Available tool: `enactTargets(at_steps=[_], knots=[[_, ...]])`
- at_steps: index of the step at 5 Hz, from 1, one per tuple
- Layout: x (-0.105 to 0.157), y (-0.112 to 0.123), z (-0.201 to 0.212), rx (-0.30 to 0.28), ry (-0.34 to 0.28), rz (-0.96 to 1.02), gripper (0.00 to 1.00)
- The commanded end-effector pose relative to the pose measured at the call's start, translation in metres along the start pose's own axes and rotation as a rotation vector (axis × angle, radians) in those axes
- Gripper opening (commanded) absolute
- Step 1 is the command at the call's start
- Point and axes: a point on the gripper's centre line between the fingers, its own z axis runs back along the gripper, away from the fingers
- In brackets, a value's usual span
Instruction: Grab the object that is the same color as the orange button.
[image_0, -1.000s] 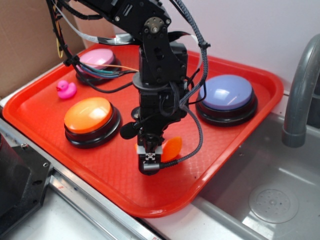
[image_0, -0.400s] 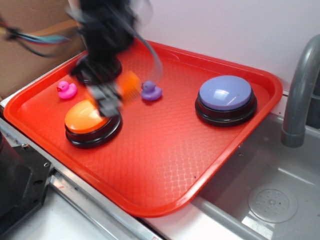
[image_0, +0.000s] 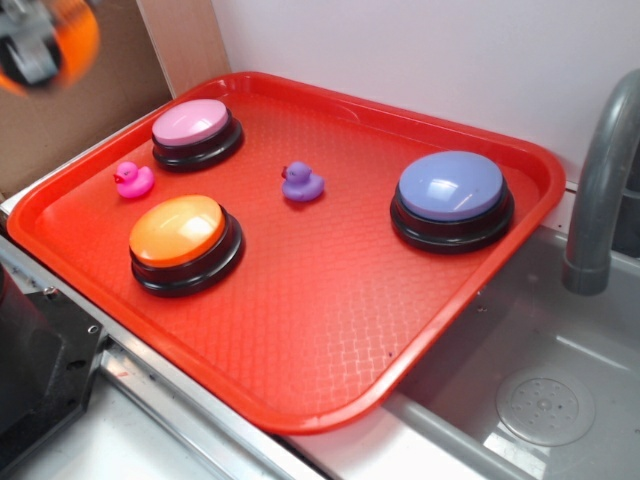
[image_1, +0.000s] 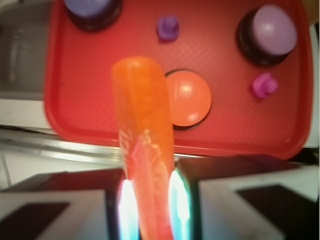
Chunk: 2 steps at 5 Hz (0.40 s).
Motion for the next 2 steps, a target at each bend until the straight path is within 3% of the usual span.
enactTargets(at_steps=[1, 2], knots=[[-0.0026, -0.0139, 0.0285, 0.086, -0.035, -0.057, 0.00], [0.0001, -0.0138, 0.0253, 0.099, -0.011, -0.059, 0.00]])
